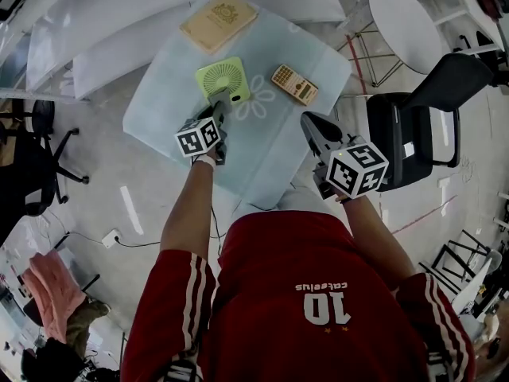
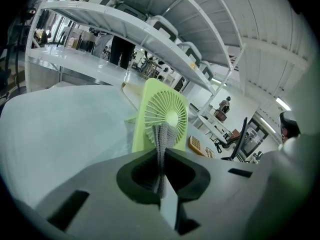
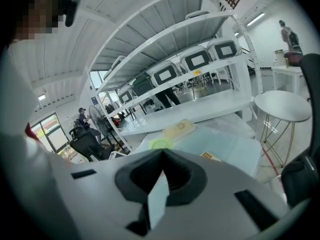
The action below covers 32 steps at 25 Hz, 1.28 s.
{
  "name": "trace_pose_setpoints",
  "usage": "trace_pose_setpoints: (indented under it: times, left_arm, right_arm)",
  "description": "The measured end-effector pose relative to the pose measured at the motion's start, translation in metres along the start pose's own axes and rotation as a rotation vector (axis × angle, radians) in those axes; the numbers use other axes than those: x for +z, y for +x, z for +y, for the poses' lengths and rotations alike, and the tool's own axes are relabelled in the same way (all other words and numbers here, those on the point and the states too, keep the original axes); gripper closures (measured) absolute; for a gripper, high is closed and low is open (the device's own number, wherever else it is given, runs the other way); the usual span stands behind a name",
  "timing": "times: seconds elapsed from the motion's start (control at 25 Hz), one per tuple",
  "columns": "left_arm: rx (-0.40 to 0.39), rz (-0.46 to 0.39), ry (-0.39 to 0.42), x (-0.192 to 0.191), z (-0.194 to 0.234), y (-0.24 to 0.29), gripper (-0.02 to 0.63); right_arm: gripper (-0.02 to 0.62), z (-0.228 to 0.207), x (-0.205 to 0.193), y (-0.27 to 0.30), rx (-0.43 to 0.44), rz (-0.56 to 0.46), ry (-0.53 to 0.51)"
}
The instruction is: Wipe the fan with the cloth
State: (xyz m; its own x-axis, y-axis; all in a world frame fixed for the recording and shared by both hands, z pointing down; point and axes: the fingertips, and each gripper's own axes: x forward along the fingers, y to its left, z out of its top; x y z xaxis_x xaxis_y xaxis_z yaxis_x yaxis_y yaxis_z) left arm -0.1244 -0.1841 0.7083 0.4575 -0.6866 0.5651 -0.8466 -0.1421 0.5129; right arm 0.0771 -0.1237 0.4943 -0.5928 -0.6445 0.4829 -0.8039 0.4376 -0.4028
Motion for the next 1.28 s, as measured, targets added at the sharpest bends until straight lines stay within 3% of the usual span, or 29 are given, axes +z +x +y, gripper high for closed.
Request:
trace_pose_setpoints:
  times: [1.28]
  left_arm:
    - [0.064, -0.035, -0.025, 0.007, 0.039, -0.032, 0.583]
  right_arm:
    - [0.591, 0.026, -0.002, 0.011, 0.035, 0.019, -0.027]
